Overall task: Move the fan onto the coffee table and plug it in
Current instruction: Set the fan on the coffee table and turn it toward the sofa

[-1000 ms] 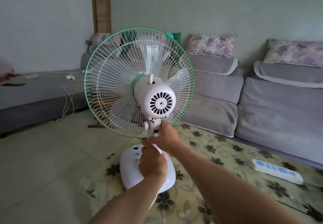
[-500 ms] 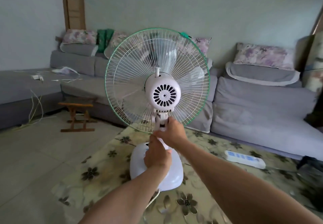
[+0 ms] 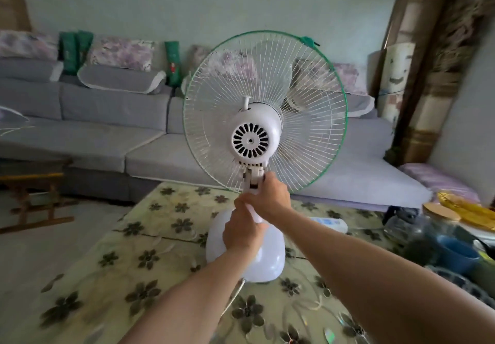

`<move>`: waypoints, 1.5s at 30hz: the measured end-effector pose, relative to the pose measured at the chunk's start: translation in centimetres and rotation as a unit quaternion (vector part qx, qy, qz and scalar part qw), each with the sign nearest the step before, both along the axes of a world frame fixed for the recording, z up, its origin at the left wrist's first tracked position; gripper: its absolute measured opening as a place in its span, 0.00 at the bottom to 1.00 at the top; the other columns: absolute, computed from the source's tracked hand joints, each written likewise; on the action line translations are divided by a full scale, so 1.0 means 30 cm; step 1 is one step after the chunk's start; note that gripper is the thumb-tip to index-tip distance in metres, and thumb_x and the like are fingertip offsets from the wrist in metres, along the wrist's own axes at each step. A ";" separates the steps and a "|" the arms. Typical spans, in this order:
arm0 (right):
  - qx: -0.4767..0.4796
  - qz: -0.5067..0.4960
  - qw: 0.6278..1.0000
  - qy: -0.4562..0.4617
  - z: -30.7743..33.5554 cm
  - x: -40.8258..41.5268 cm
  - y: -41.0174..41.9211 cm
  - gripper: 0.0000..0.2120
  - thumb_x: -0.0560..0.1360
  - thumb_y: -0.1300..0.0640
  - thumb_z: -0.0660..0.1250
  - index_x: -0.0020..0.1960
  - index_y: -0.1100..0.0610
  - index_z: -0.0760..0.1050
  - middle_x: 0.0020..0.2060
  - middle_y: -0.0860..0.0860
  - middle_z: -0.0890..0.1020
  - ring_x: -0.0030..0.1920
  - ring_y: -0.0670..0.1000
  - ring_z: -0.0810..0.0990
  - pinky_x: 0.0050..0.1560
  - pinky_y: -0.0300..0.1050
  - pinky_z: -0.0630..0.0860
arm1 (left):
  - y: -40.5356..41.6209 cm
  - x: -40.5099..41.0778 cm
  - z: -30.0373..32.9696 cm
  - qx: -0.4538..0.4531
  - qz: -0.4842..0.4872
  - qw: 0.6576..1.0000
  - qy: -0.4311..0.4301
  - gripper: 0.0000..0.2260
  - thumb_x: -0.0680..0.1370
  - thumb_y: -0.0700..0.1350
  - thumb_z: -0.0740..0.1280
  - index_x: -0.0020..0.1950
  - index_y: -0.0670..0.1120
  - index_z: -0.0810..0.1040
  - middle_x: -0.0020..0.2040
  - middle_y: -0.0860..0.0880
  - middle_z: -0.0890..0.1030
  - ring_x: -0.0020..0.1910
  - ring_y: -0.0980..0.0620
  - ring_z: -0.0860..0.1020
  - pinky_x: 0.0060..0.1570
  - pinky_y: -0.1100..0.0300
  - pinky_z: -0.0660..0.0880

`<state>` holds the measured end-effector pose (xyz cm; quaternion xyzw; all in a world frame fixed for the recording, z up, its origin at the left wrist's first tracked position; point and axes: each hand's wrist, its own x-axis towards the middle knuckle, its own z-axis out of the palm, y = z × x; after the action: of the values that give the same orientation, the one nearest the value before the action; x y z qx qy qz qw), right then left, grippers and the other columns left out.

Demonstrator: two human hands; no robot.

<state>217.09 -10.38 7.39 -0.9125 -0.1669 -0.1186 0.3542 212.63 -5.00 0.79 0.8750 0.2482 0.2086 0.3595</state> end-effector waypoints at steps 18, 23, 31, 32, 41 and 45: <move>-0.017 -0.013 0.999 0.037 -0.097 0.054 0.036 0.24 0.64 0.47 0.76 0.48 0.53 0.64 0.37 0.47 0.72 0.41 0.53 0.72 0.39 0.45 0.67 | 0.025 0.033 -0.097 0.015 -0.010 1.000 0.009 0.28 0.74 0.51 0.71 0.69 0.48 0.63 0.57 0.47 0.81 0.55 0.43 0.81 0.50 0.51 0.75; -0.019 -0.006 0.999 0.030 -0.115 0.050 0.046 0.23 0.65 0.47 0.75 0.48 0.53 0.64 0.40 0.49 0.74 0.41 0.53 0.73 0.40 0.46 0.69 | 0.034 0.033 -0.107 0.004 -0.009 1.000 0.007 0.27 0.73 0.52 0.72 0.67 0.47 0.64 0.57 0.46 0.81 0.55 0.42 0.81 0.51 0.49 0.75; -0.002 0.005 1.000 0.019 -0.122 0.033 0.029 0.21 0.68 0.48 0.73 0.53 0.57 0.69 0.40 0.49 0.75 0.40 0.54 0.73 0.35 0.43 0.66 | 0.035 0.033 -0.117 -0.021 -0.016 1.000 0.000 0.28 0.73 0.54 0.70 0.67 0.49 0.63 0.57 0.46 0.80 0.53 0.40 0.80 0.45 0.52 0.71; -0.001 0.008 1.000 0.020 -0.129 0.030 0.025 0.21 0.68 0.48 0.73 0.53 0.57 0.69 0.40 0.49 0.75 0.40 0.54 0.73 0.32 0.42 0.65 | 0.033 0.028 -0.126 -0.017 -0.017 1.000 -0.002 0.29 0.73 0.54 0.70 0.69 0.49 0.62 0.57 0.47 0.80 0.53 0.40 0.81 0.45 0.51 0.72; 0.041 0.003 0.999 -0.028 -0.229 -0.009 0.002 0.20 0.72 0.44 0.71 0.52 0.59 0.72 0.42 0.55 0.80 0.40 0.57 0.75 0.38 0.46 0.66 | -0.008 -0.113 -0.316 0.067 0.045 0.997 0.001 0.23 0.73 0.53 0.73 0.63 0.45 0.71 0.57 0.46 0.78 0.54 0.45 0.78 0.48 0.51 0.78; 0.084 0.011 0.996 -0.032 -0.390 -0.025 -0.036 0.16 0.75 0.46 0.68 0.54 0.58 0.75 0.48 0.54 0.84 0.49 0.59 0.81 0.44 0.50 0.75 | 0.006 -0.204 -0.495 0.182 0.043 0.976 0.109 0.20 0.73 0.61 0.70 0.54 0.46 0.75 0.52 0.46 0.78 0.52 0.47 0.76 0.49 0.55 0.75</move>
<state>216.34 -11.45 -4.33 -0.8732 -0.1776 -0.1572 0.4258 206.51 -4.83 -14.07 0.9320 0.2809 0.1683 0.1557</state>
